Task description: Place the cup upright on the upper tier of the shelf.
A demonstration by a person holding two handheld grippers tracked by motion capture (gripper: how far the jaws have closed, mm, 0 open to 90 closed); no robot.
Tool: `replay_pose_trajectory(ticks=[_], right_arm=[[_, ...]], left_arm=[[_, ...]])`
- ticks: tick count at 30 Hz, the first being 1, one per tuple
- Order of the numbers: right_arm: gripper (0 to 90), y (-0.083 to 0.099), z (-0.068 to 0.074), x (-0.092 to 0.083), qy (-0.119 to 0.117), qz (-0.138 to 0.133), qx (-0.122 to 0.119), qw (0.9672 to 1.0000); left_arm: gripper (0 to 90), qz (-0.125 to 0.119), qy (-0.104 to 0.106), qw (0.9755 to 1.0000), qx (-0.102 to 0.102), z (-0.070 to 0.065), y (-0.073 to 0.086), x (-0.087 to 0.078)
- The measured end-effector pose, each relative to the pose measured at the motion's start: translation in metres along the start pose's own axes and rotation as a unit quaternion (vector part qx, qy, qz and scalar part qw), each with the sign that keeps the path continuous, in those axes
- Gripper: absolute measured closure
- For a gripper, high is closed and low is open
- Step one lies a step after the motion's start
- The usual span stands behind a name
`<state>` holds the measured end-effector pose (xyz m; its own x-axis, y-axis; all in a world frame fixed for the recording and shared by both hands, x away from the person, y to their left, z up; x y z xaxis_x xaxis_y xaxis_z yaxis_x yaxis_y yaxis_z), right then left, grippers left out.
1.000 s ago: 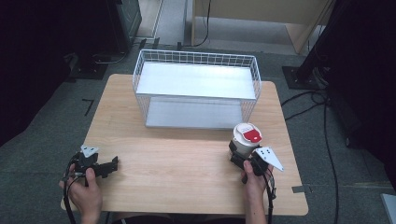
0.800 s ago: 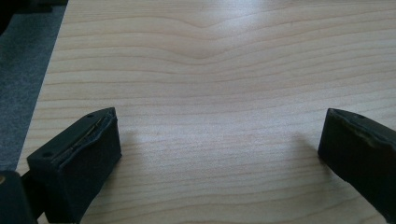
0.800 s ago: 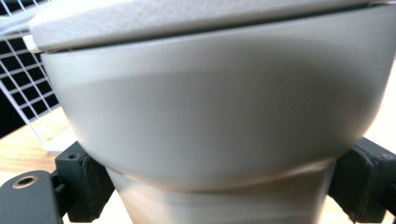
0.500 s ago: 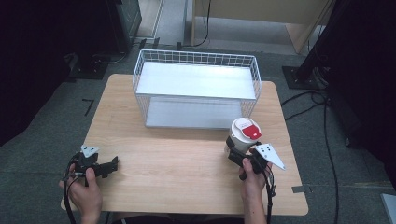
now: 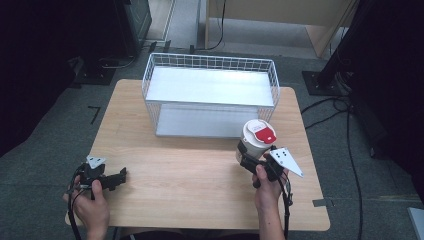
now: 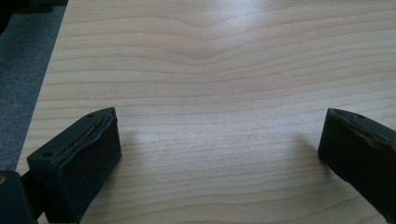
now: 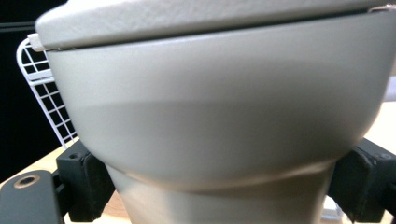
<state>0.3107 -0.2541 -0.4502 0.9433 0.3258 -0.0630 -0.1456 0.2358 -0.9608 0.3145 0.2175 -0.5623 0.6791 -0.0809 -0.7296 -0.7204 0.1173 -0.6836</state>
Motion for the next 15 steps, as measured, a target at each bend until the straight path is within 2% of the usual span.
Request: replay_pose_trajectory(ticks=[15], right_arm=[[10.4,-0.022,0.009,0.015,0.0,-0.006,-0.007,1.0]], left_arm=[[0.0,0.0,0.0,1.0,0.0,0.0,0.0,0.0]])
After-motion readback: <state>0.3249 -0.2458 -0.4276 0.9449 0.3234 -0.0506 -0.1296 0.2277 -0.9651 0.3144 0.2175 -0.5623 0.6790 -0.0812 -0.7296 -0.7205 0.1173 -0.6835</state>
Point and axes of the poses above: each handheld gripper's, and its own axes: x roughly forward along the jaws, y roughly out of its underside, z roughly to its left, the point moved 6 cm from there along x, roughly forward along the jaws, and after that the axes turned 1 degree about x, right-handed, at the moved point
